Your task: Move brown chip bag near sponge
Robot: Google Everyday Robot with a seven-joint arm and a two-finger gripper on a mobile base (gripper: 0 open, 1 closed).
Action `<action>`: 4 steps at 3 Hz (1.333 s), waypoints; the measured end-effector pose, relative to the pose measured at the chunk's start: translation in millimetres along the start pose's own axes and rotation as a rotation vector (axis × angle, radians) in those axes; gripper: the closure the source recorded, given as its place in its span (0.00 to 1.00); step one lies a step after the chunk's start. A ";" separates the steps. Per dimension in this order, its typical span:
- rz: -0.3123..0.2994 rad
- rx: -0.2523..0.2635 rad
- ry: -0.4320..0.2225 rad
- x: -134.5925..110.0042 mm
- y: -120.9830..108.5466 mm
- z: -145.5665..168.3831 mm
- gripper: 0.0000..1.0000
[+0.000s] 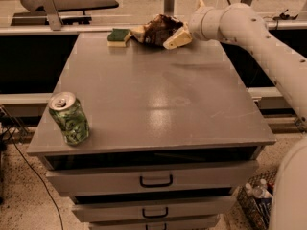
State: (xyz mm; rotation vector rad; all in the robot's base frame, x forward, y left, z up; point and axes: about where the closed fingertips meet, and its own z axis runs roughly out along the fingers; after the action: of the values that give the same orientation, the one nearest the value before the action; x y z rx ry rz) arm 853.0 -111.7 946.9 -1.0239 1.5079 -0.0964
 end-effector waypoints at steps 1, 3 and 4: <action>0.002 -0.031 -0.041 -6.6 -13.8 -42.4 0.00; -0.119 -0.151 -0.077 -21.0 -60.6 -170.9 0.00; -0.125 -0.240 -0.067 -17.1 -38.9 -173.6 0.00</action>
Offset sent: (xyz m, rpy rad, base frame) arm -0.1365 -0.1168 0.0922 -0.0543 0.0923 0.3529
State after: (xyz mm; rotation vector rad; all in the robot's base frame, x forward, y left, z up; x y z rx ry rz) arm 725.9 -209.1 1026.2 -1.3007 1.4167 0.0317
